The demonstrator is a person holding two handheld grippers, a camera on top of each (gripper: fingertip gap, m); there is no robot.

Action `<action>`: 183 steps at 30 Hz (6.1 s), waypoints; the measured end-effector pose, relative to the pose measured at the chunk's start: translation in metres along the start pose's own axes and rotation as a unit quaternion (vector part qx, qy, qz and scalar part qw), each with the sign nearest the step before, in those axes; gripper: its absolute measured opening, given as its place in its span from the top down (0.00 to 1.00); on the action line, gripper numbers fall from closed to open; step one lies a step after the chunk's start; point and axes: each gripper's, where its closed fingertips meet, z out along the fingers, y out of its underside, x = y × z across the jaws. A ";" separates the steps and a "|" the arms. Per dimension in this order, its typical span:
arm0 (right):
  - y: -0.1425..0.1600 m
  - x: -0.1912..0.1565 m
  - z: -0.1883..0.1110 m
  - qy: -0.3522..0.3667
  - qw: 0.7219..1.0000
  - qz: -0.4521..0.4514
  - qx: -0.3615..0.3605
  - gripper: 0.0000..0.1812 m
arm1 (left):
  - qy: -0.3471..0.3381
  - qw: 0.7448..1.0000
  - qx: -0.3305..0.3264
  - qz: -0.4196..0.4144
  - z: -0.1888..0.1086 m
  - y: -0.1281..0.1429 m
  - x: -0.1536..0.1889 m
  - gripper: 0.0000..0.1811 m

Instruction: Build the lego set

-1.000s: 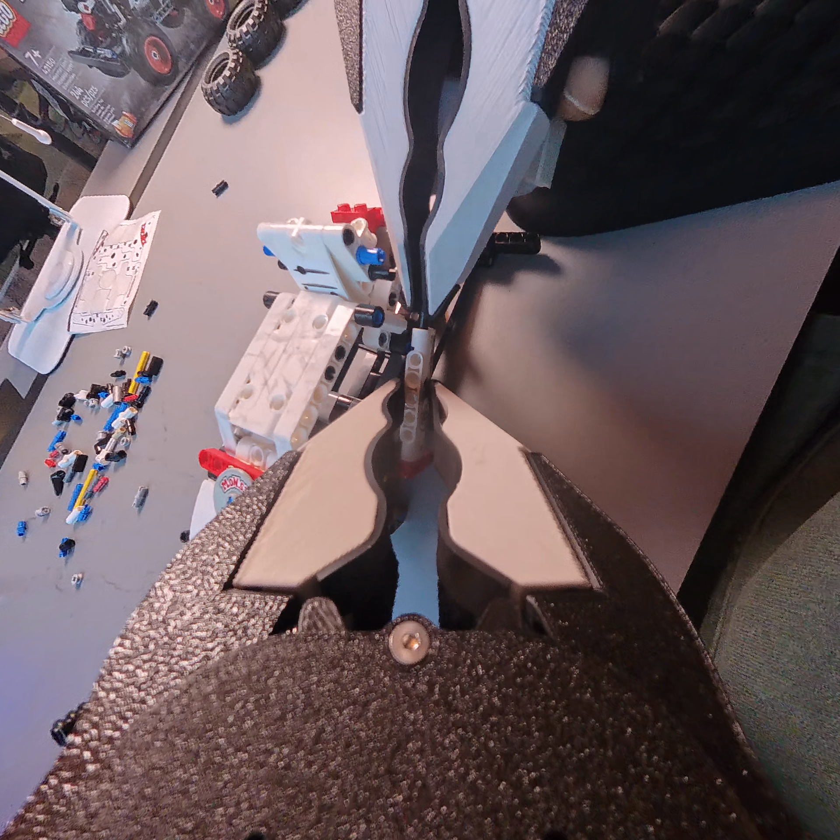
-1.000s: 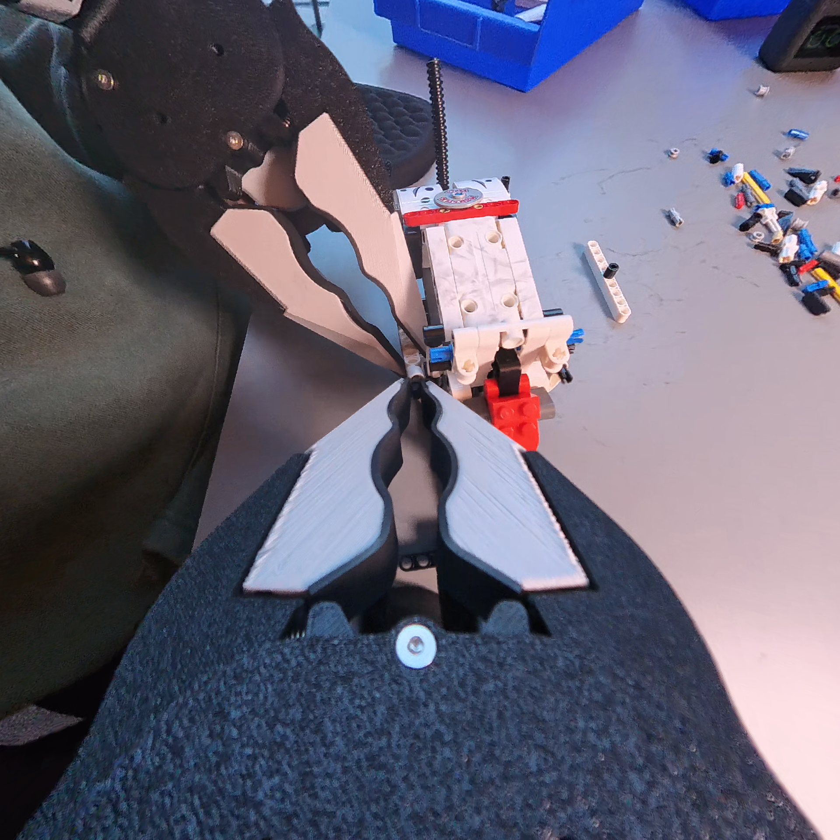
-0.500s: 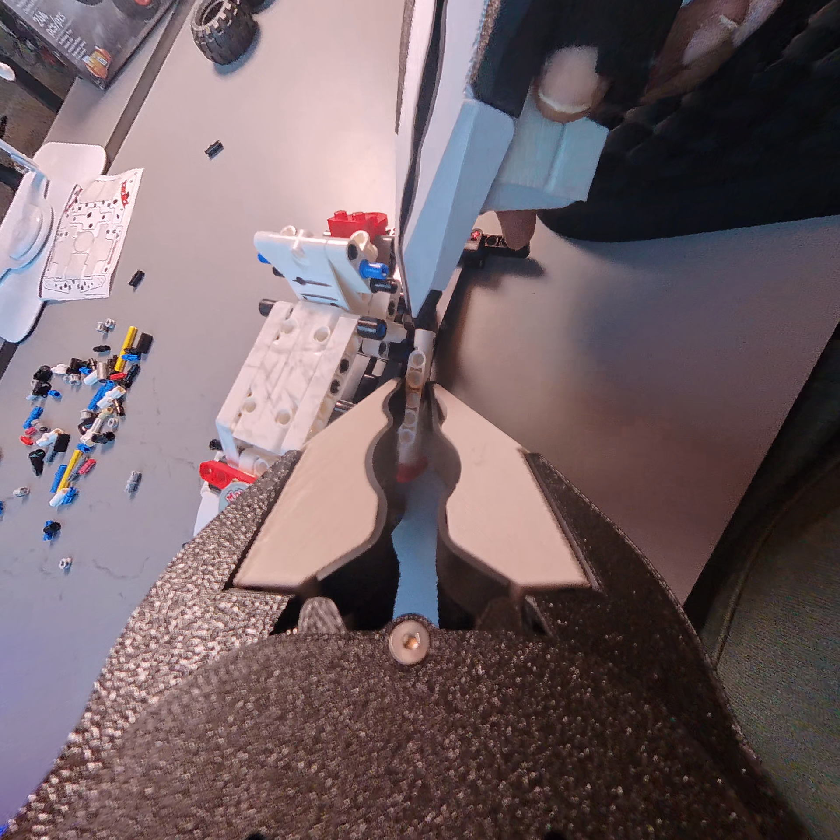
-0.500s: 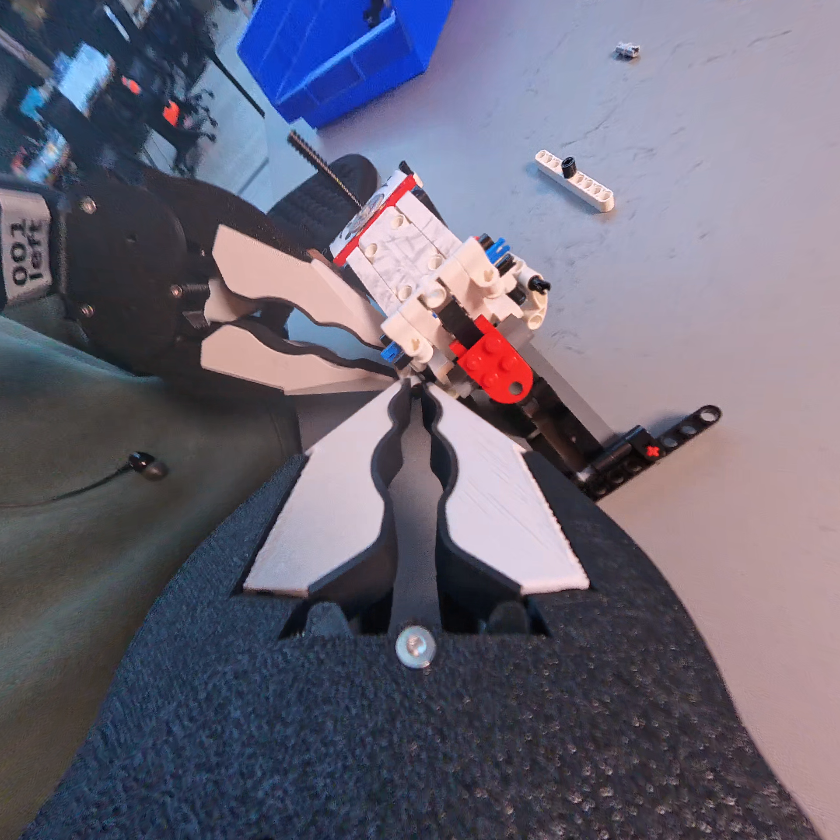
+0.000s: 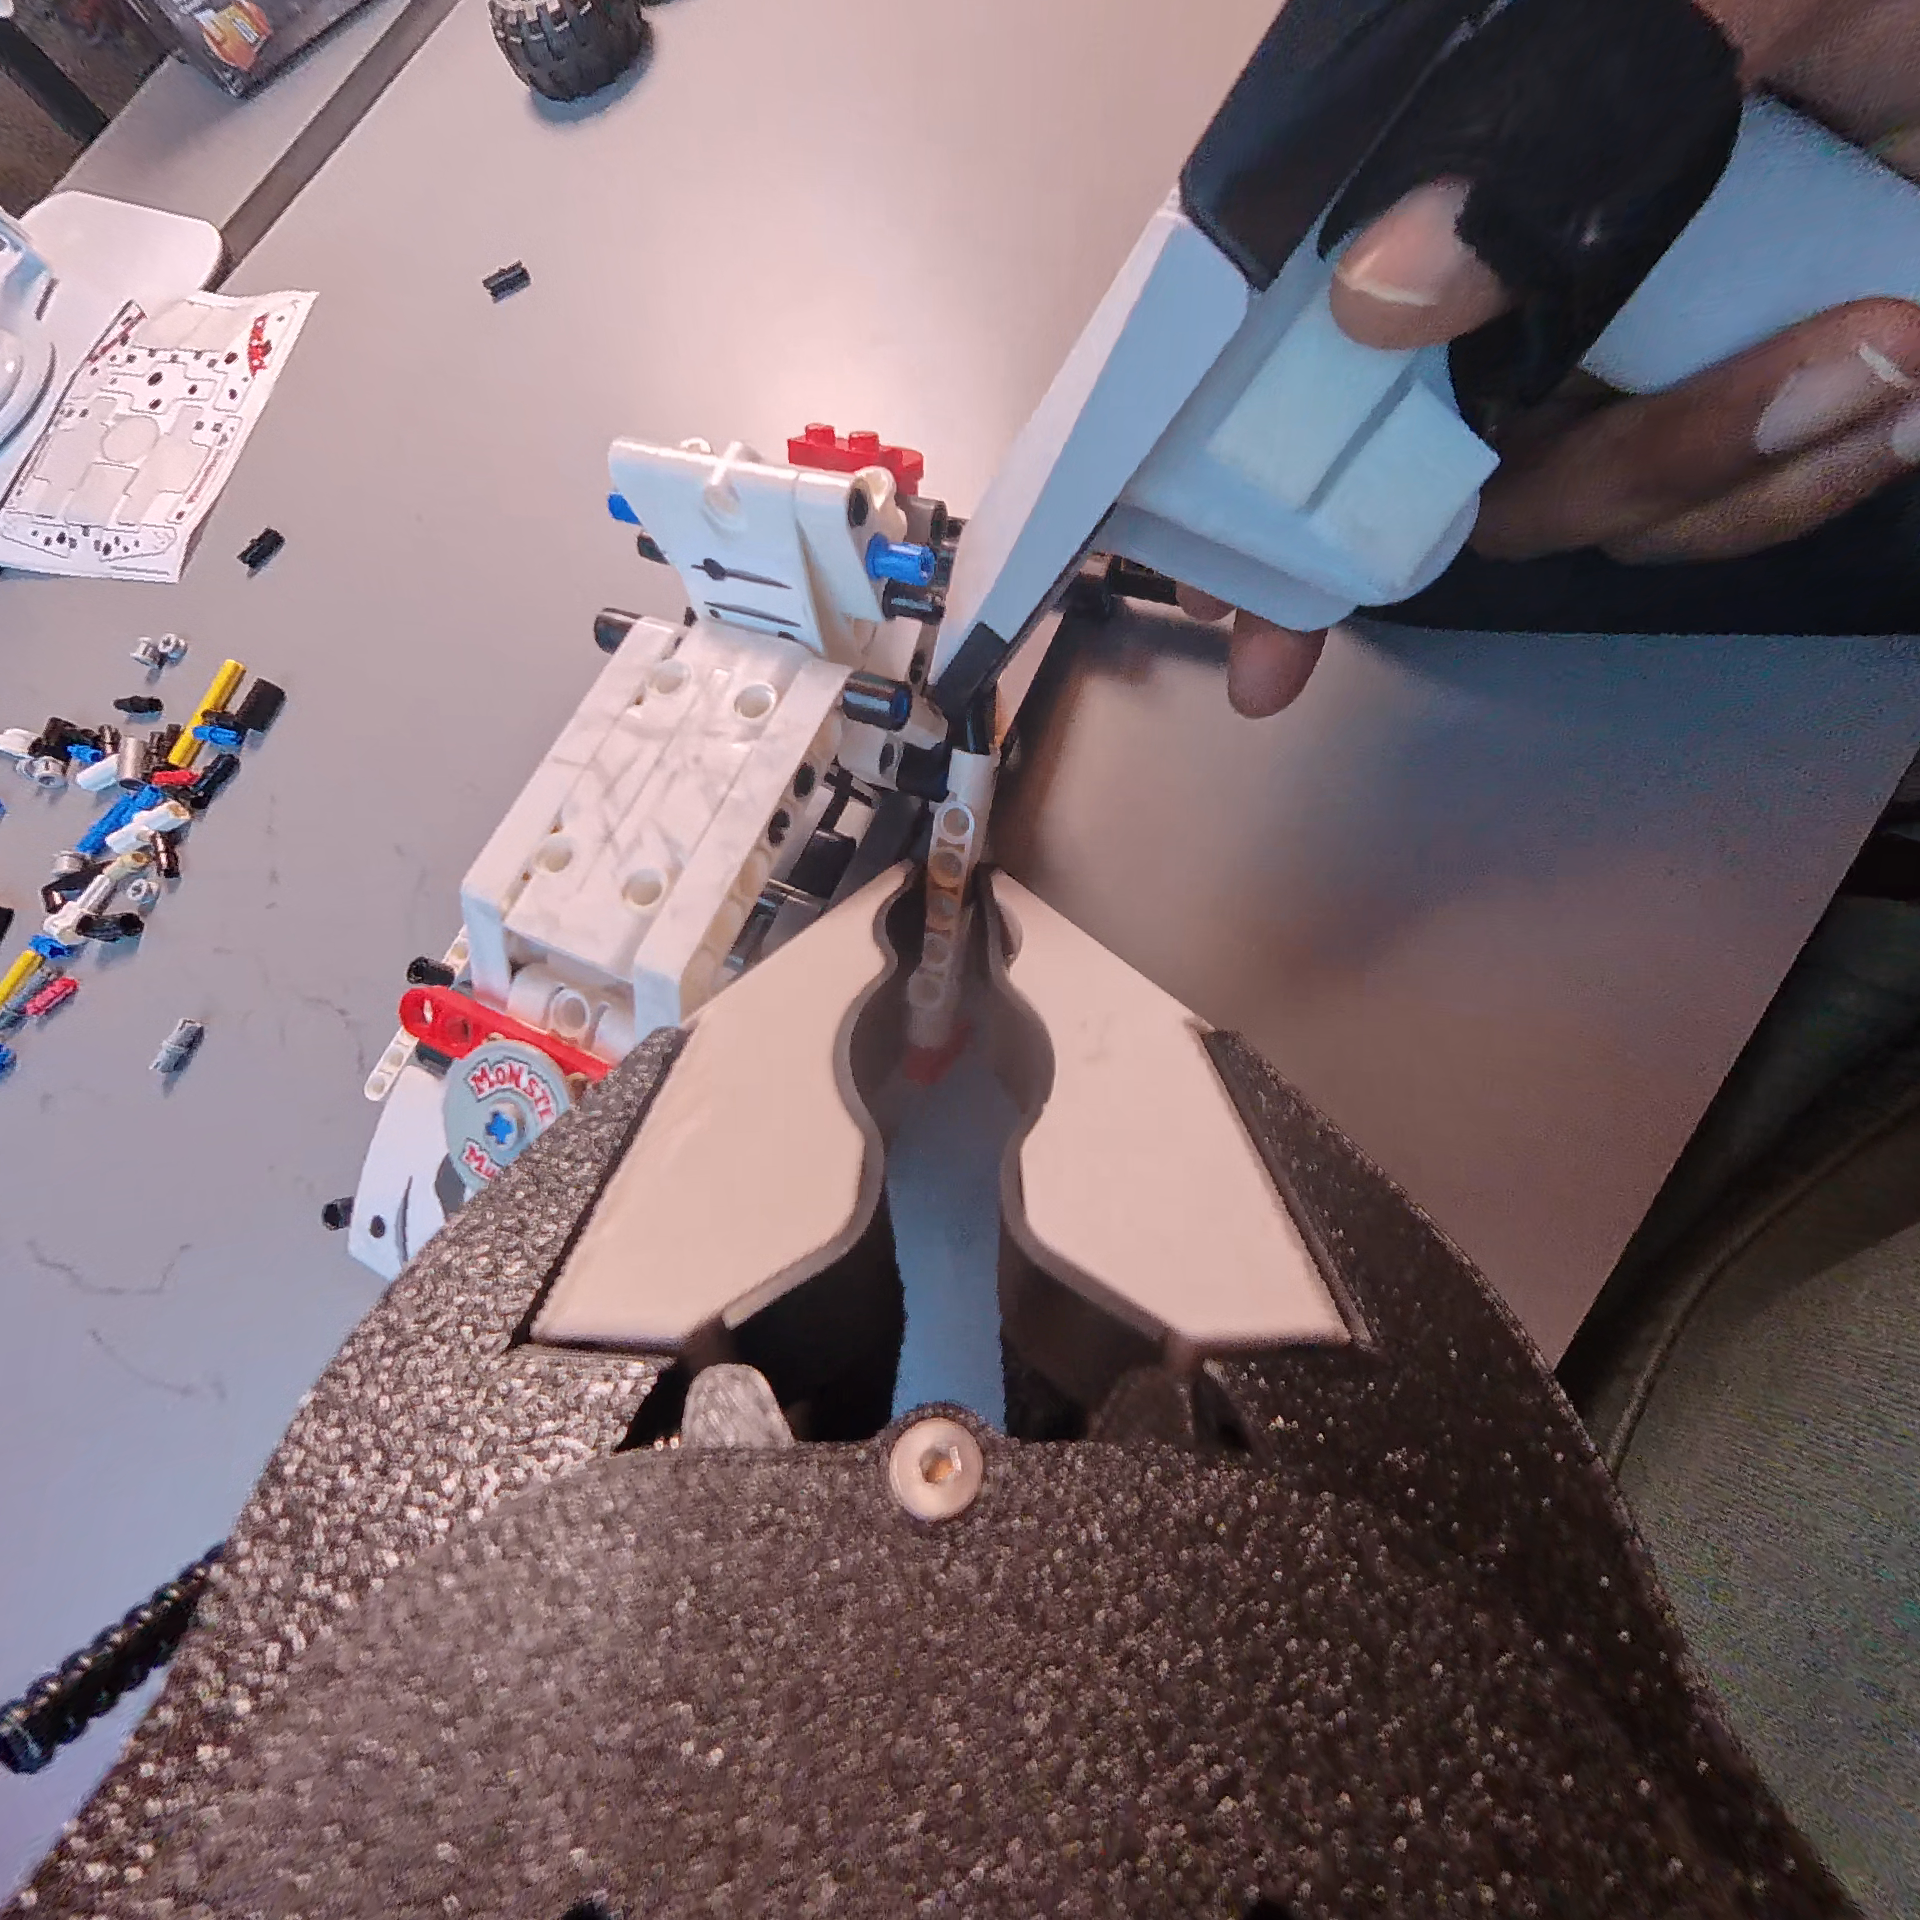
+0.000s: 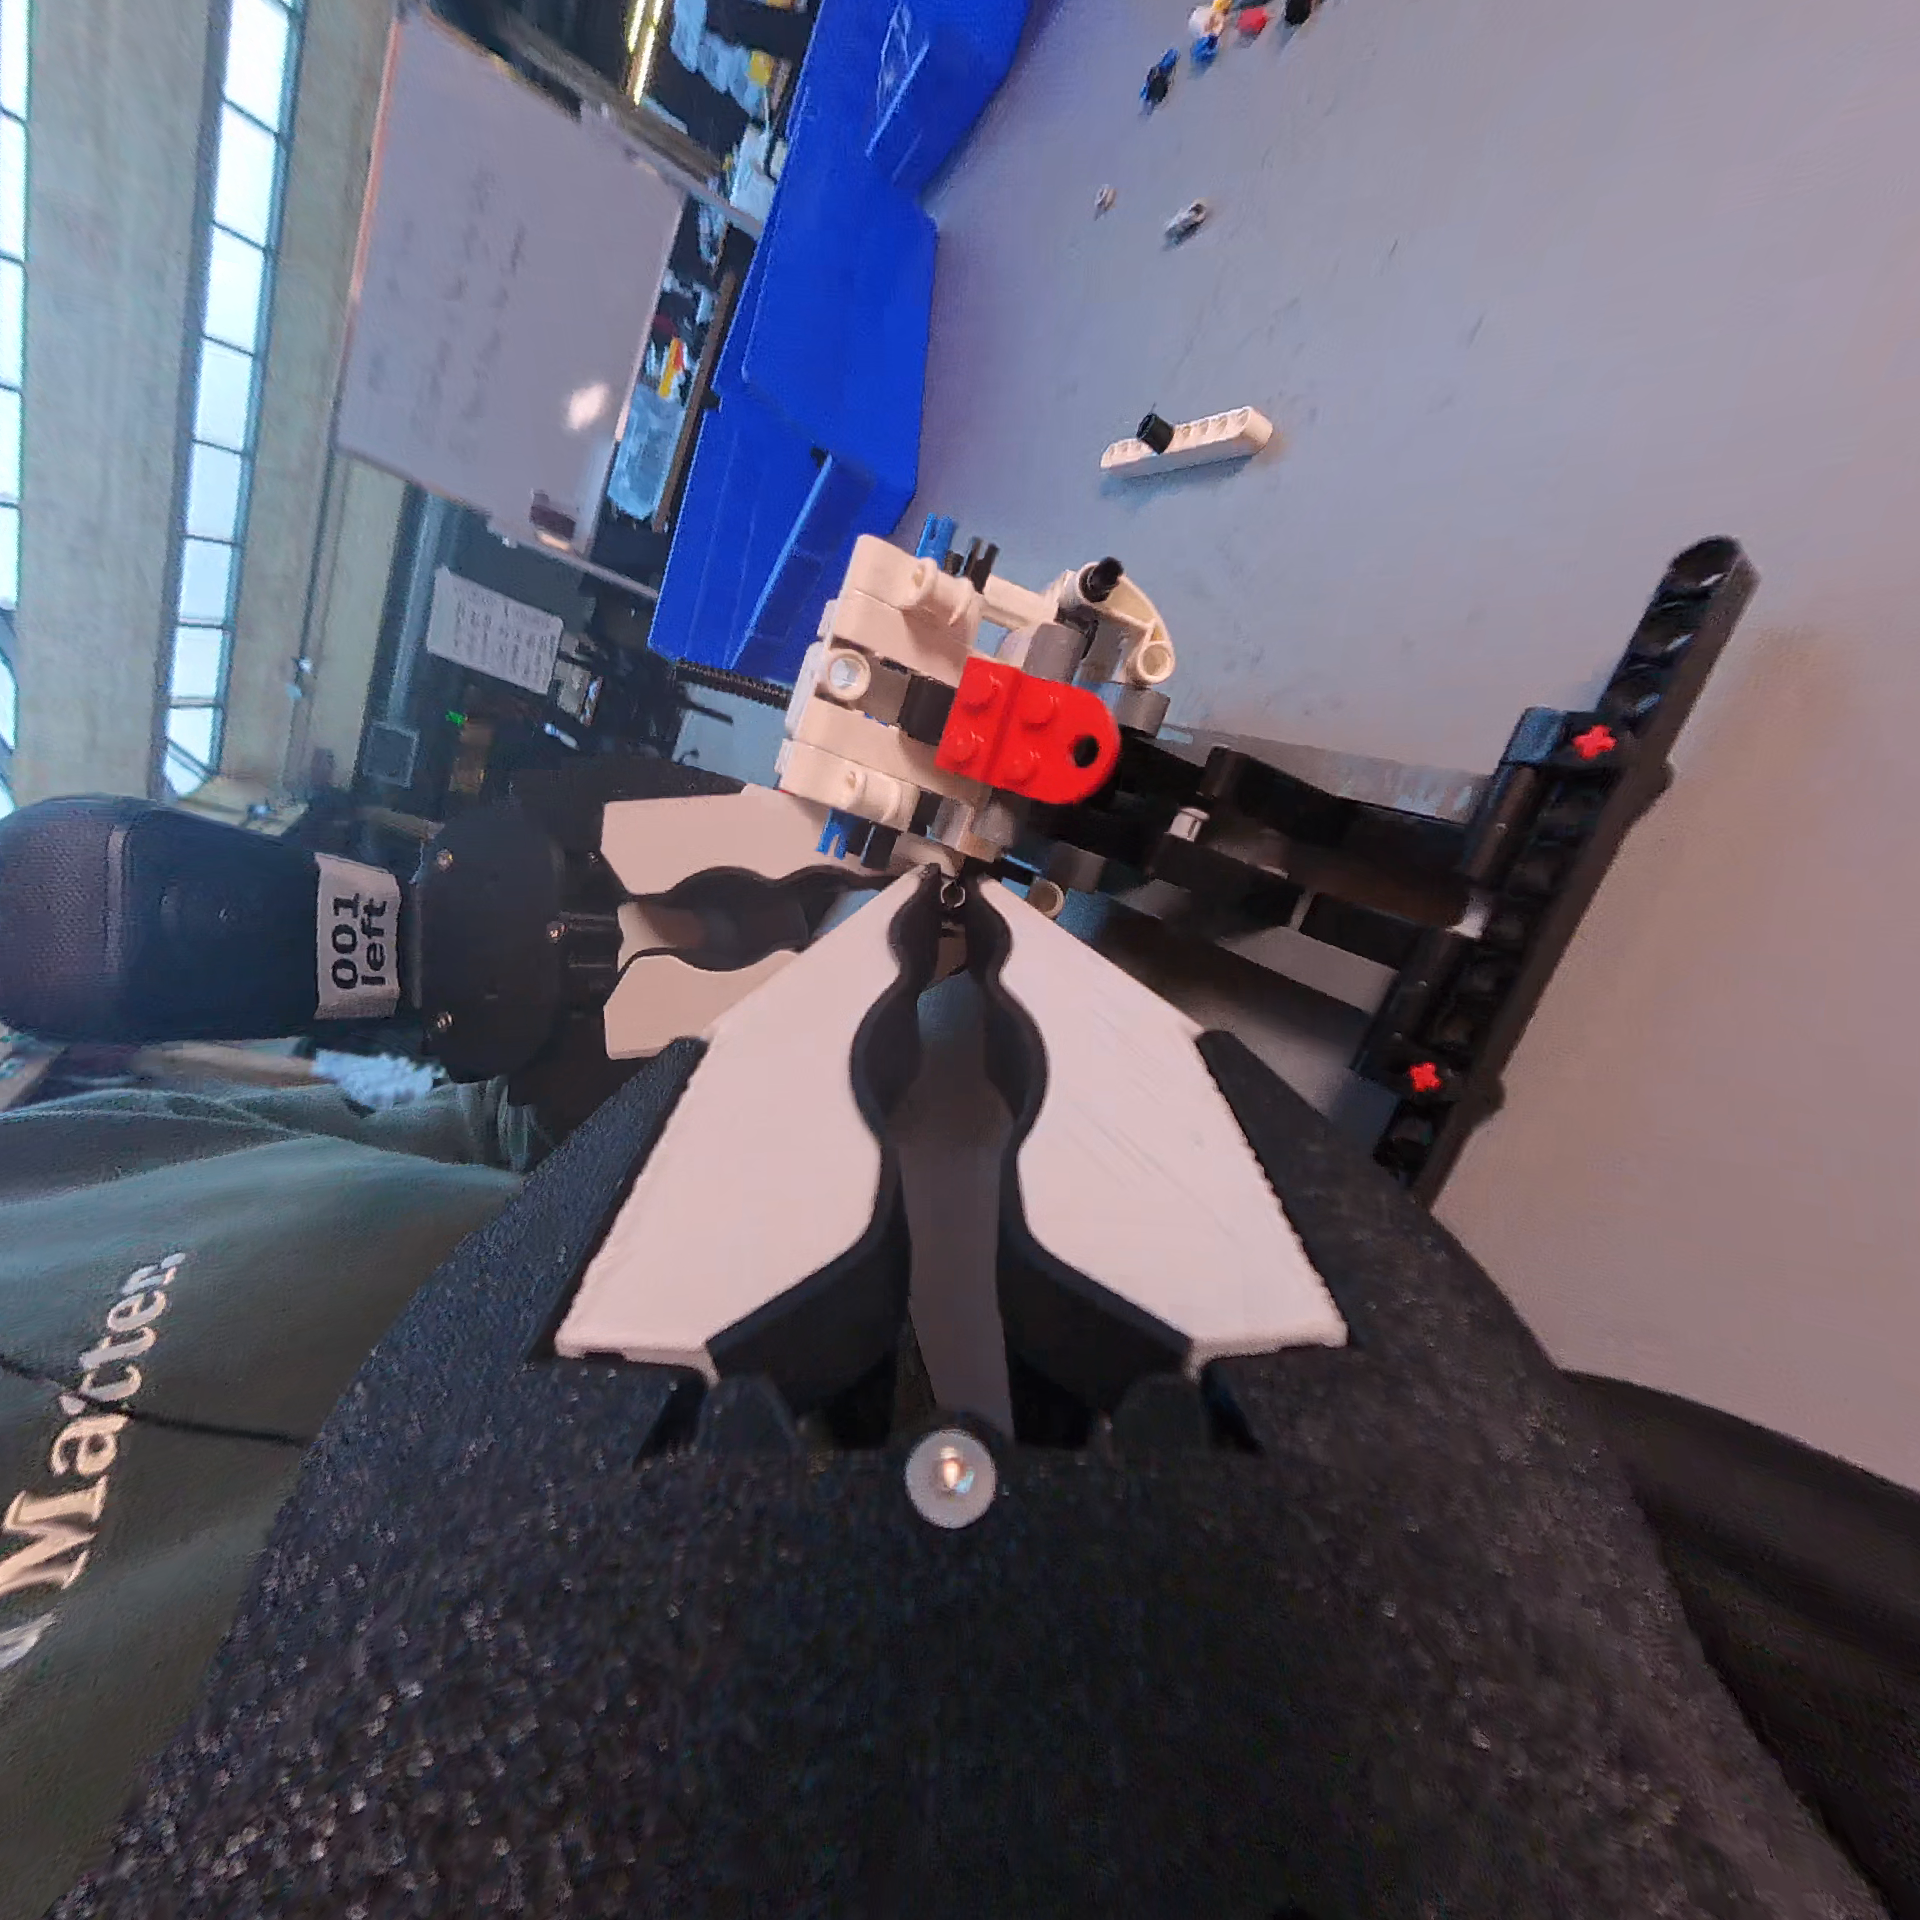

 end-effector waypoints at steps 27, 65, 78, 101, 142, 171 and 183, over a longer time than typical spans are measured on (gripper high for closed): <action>0.009 -0.001 0.008 0.093 0.986 -0.112 0.085 0.98 | -0.005 0.998 -0.003 0.058 -0.004 0.005 0.001 0.96; 0.009 -0.004 -0.003 0.236 0.909 -0.334 0.077 1.00 | 0.007 0.996 -0.019 0.089 -0.002 -0.002 0.002 0.95; 0.006 -0.005 -0.009 0.289 0.777 -0.558 -0.014 0.95 | -0.032 0.985 0.020 0.167 -0.017 -0.016 -0.012 0.93; 0.006 0.015 -0.010 0.324 0.696 -0.637 -0.067 0.98 | 0.113 0.971 0.136 -0.161 -0.081 0.041 -0.083 0.72; 0.007 0.019 -0.010 0.309 0.721 -0.618 -0.053 0.98 | 0.148 0.973 0.106 -0.144 -0.061 0.043 -0.069 0.77; -0.079 0.021 -0.023 0.087 0.831 -0.531 -0.142 0.96 | 0.150 0.976 0.084 -0.132 -0.051 0.042 -0.093 0.79; -0.057 0.032 0.012 -0.087 0.851 -0.427 -0.292 0.99 | 0.153 0.971 0.088 -0.164 -0.040 0.040 -0.115 0.80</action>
